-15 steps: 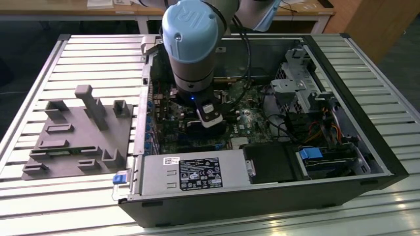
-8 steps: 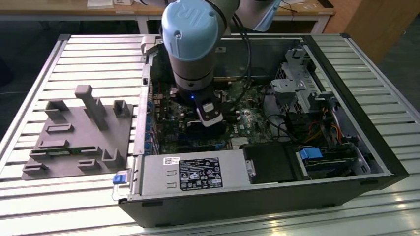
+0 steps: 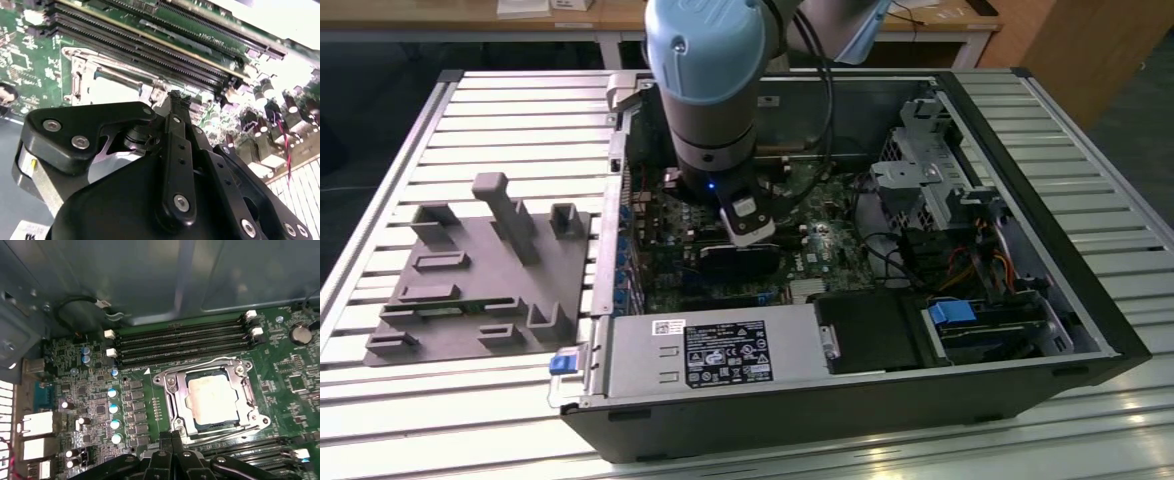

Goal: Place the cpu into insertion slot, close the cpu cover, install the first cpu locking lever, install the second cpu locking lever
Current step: 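Install the second cpu locking lever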

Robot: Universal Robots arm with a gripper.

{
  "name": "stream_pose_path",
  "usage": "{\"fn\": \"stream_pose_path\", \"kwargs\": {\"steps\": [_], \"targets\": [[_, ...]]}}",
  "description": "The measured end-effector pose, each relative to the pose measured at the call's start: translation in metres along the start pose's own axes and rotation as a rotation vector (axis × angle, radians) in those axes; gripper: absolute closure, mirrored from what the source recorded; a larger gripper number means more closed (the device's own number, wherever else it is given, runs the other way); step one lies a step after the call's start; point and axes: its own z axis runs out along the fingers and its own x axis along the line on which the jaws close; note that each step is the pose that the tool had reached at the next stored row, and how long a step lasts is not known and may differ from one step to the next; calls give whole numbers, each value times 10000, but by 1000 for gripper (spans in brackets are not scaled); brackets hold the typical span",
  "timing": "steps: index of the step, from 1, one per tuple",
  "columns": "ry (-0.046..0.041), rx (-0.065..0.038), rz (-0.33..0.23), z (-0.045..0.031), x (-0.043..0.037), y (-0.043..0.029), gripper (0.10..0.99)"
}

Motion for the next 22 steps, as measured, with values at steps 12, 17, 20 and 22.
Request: {"fn": "stream_pose_path", "kwargs": {"steps": [12,17,20,22], "targets": [[-3,0,-2,-23,-225,53,984],[8,3,2,-13,-369,78,984],[2,34,0,-9,-395,87,984],[-9,97,-3,-5,-400,99,984]]}}
